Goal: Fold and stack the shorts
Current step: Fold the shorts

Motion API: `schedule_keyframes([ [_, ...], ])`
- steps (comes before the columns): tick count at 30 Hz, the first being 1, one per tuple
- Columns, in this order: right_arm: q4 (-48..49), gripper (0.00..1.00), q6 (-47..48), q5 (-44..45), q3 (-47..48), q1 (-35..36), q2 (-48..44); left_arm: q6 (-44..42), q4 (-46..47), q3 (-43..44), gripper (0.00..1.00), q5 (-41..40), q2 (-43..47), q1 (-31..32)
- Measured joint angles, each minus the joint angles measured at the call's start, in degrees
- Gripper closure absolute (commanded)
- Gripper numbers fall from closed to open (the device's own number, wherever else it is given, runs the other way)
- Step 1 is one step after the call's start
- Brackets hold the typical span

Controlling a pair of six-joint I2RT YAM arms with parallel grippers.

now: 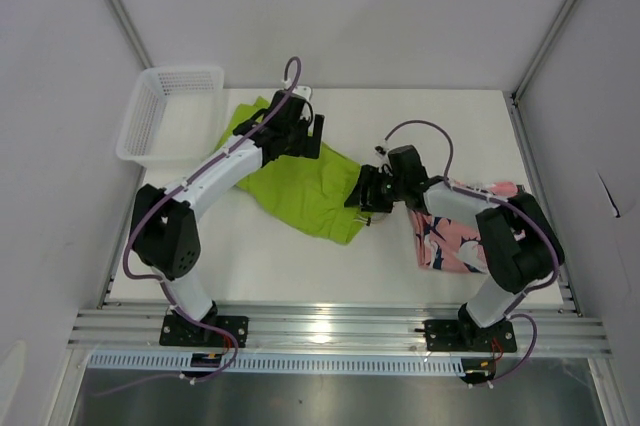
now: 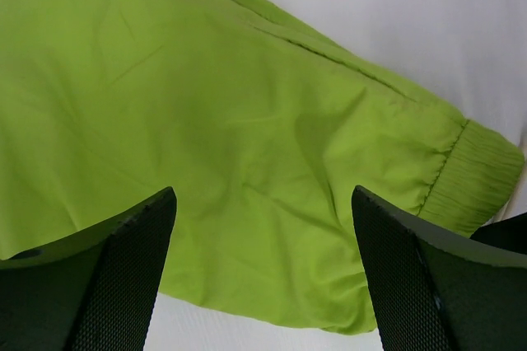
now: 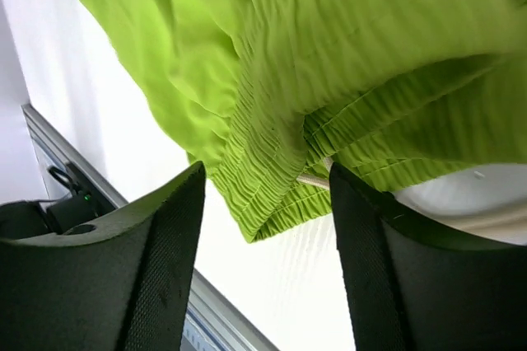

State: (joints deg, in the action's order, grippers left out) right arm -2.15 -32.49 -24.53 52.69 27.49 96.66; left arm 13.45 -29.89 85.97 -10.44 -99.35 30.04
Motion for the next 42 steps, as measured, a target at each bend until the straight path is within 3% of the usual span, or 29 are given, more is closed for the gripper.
schedule_keyframes([
  [7,1.5,0.35,-0.4,0.2,-1.9,-4.3,-9.7,-0.3,2.9,-3.8,0.12,3.7,0.1,3.0],
  [13,4.2,0.39,-0.2,-0.6,-4.1,-8.5,-10.9,-0.5,6.1,-3.9,0.18,5.2,0.1,8.4],
  [15,5.2,0.35,-0.8,-1.3,-5.6,-10.4,-10.9,-0.5,7.0,-3.9,0.19,5.5,-0.2,9.8],
  [19,5.3,0.27,-1.1,-1.8,-4.2,-12.9,-8.8,-0.6,8.4,-4.0,0.2,6.5,-1.3,11.0],
  [27,7.7,0.29,-0.8,-3.7,0.7,-12.7,0.1,-0.5,11.7,-6.4,0.34,6.3,-4.2,11.6],
  [29,8.3,0.31,-0.9,-4.2,0.7,-12.7,1.5,-0.5,13.0,-7.9,0.41,6.2,-4.6,11.9],
  [32,9.2,0.42,-1.2,-5.2,0.8,-12.7,3.5,-0.3,14.9,-10.4,0.47,6.2,-5.1,12.3],
  [42,10.6,0.61,-1.4,-7.0,1.0,-11.9,5.0,-0.2,18.9,-12.5,0.51,6.1,-9.7,13.5],
])
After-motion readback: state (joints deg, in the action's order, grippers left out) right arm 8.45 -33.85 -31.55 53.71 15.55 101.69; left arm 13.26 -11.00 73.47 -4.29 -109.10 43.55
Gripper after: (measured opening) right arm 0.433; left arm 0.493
